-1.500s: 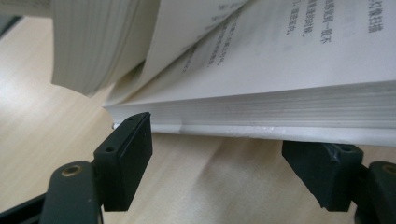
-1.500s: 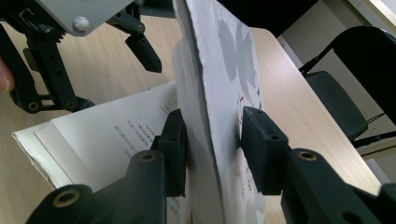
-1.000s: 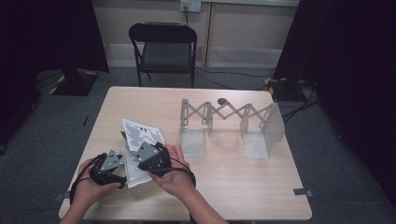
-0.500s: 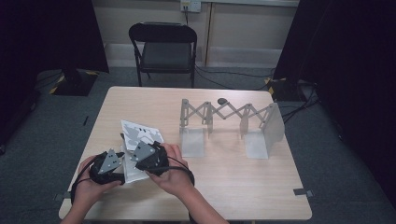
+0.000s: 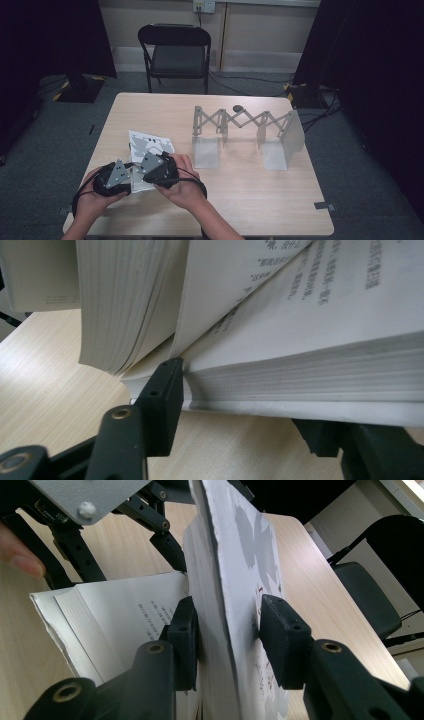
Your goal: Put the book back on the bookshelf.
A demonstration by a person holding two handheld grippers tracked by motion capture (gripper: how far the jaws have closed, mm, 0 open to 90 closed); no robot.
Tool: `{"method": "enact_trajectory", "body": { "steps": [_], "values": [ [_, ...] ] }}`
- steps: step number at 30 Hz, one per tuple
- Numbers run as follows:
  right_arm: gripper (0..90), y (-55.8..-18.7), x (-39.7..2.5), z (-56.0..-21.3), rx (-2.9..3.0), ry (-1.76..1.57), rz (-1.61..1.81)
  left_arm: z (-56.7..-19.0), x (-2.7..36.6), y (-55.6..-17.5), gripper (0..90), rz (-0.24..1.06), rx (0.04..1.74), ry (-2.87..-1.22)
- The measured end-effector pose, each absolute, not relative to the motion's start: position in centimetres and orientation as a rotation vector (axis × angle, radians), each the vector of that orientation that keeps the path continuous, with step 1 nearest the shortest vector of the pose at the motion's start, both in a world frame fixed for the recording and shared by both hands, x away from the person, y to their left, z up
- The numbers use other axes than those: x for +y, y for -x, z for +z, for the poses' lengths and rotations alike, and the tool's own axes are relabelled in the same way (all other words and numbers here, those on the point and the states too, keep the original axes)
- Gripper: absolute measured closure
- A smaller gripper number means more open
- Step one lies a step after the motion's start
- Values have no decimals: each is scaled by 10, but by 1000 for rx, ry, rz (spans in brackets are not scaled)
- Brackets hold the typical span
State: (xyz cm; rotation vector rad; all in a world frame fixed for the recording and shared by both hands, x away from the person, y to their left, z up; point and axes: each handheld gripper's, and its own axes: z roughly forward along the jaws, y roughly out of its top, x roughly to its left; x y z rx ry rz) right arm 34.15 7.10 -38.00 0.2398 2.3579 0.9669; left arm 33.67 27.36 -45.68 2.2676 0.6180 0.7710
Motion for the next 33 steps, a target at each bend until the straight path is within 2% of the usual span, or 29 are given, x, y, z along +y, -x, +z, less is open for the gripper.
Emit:
{"method": "enact_trajectory", "body": {
  "steps": [3,7,9,18,20,22,24,33],
  "values": [
    [596,-342,71,-377,2364,-227,983,-453,274,-336,460,749,645,-2242],
    [527,-343,73,-375,2415,-203,1042,-445,278,-337,524,688,711,-2207],
    [516,-343,75,-374,2426,-179,1054,-442,277,-336,545,713,705,-2246],
    [415,-348,66,-366,2437,-223,1091,-437,276,-339,547,664,737,-2206],
    [363,-349,62,-361,2438,-234,1125,-436,278,-339,574,654,782,-2205],
    [374,-348,60,-355,2431,-248,1156,-436,282,-340,605,642,834,-2206],
    [373,-349,58,-352,2431,-243,1159,-436,286,-339,660,644,813,-2232],
    [375,-352,58,-361,2461,-259,1157,-433,286,-340,652,607,832,-2196]
  ]
}}
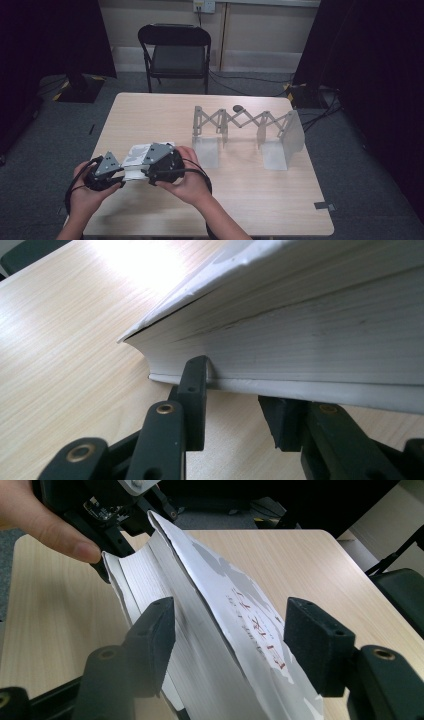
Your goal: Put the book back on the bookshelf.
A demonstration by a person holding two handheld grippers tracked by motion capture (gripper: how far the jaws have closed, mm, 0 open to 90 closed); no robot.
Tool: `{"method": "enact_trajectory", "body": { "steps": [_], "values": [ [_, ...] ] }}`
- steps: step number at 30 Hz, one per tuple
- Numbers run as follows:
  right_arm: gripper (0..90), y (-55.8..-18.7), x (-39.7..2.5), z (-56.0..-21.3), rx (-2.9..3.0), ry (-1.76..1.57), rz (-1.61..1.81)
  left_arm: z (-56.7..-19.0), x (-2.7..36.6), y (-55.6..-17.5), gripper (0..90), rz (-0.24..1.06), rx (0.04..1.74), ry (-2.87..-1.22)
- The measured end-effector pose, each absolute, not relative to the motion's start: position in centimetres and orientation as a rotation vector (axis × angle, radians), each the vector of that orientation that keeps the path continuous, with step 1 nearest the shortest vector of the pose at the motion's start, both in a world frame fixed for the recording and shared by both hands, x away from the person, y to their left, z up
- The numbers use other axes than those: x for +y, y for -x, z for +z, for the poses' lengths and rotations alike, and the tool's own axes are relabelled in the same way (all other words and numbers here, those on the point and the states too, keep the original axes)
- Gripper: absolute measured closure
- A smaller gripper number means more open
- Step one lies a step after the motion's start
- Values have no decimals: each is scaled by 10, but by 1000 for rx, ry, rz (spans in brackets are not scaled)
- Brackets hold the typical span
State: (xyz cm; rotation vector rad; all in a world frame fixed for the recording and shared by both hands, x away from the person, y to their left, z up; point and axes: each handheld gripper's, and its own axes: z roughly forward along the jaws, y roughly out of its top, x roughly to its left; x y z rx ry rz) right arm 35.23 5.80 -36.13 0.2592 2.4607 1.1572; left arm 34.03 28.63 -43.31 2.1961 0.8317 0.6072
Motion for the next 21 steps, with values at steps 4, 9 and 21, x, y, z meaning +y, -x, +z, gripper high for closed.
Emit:
{"method": "enact_trajectory", "body": {
  "steps": [4,9,21],
  "values": [
    [367,-351,58,-360,2458,-247,1166,-432,286,-341,652,596,842,-2195],
    [334,-351,53,-356,2461,-243,1216,-430,287,-344,652,579,856,-2185],
    [277,-353,51,-363,2482,-182,1166,-428,286,-345,651,564,868,-2192]
  ]
}}
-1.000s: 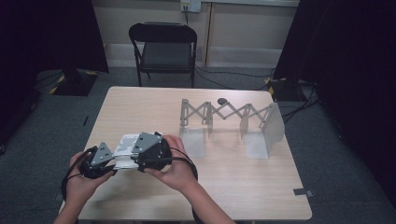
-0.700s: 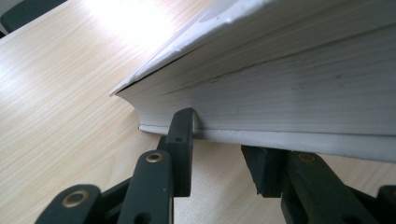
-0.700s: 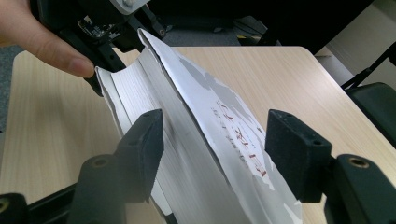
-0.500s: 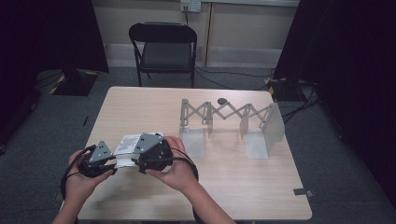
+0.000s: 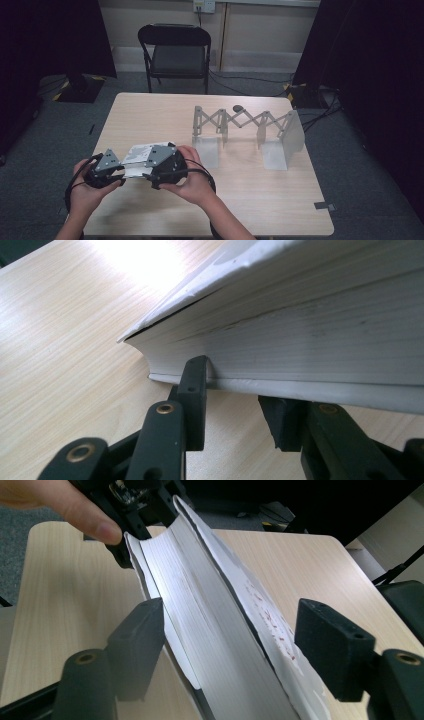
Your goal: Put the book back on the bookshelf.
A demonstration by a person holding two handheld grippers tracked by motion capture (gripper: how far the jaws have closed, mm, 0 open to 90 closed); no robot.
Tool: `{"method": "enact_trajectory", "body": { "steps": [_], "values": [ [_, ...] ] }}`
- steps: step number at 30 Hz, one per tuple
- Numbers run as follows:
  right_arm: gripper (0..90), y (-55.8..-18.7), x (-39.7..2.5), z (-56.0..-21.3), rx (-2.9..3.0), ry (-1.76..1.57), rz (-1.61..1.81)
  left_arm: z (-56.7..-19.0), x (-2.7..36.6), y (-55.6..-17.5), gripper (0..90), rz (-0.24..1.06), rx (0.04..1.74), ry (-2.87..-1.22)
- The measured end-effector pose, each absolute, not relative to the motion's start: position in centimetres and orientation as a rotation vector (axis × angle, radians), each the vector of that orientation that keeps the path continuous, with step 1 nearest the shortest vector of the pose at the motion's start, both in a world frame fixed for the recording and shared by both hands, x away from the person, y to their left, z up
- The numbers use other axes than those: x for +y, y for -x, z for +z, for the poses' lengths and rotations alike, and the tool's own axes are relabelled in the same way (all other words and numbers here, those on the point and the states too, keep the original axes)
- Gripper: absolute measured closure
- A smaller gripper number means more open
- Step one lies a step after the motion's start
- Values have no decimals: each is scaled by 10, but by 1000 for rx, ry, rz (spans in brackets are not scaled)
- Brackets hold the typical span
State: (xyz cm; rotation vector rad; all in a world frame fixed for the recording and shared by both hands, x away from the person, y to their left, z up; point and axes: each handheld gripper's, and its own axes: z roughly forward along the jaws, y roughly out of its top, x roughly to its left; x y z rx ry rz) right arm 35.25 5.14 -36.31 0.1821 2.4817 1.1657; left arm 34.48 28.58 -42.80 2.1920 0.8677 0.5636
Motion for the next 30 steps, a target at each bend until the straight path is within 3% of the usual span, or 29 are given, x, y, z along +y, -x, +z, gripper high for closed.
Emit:
{"method": "enact_trajectory", "body": {
  "steps": [30],
  "values": [
    [271,-352,48,-380,2439,-97,1097,-427,286,-347,650,551,883,-2188]
  ]
}}
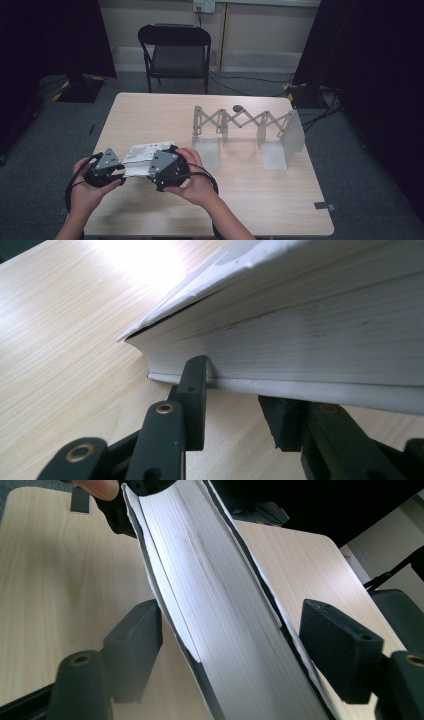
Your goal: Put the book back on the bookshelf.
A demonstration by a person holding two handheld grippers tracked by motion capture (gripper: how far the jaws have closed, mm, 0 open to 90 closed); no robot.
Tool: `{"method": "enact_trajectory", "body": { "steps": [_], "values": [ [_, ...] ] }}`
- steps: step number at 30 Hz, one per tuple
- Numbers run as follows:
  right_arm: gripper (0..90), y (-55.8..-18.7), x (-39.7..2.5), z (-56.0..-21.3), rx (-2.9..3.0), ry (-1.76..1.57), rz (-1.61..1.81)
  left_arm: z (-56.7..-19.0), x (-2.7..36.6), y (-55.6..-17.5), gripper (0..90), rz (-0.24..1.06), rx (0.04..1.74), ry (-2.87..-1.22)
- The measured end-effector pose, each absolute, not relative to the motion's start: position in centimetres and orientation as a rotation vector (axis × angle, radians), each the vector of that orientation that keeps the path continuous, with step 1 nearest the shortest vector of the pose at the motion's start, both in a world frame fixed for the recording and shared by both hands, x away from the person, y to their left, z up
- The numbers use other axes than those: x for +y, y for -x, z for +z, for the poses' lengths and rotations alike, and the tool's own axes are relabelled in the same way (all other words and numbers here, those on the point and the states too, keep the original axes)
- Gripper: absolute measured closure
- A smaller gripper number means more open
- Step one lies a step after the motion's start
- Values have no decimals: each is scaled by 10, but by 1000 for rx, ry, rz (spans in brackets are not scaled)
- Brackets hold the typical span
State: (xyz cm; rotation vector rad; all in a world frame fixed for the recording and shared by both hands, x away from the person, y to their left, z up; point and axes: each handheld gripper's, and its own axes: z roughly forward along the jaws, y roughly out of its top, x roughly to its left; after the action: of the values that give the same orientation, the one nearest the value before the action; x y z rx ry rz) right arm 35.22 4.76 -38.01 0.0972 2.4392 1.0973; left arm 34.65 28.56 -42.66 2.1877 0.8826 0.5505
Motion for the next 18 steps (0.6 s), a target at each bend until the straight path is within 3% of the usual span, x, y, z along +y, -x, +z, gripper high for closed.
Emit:
{"method": "enact_trajectory", "body": {
  "steps": [18],
  "values": [
    [408,-352,57,-380,2427,-21,949,-425,284,-344,653,540,885,-2162]
  ]
}}
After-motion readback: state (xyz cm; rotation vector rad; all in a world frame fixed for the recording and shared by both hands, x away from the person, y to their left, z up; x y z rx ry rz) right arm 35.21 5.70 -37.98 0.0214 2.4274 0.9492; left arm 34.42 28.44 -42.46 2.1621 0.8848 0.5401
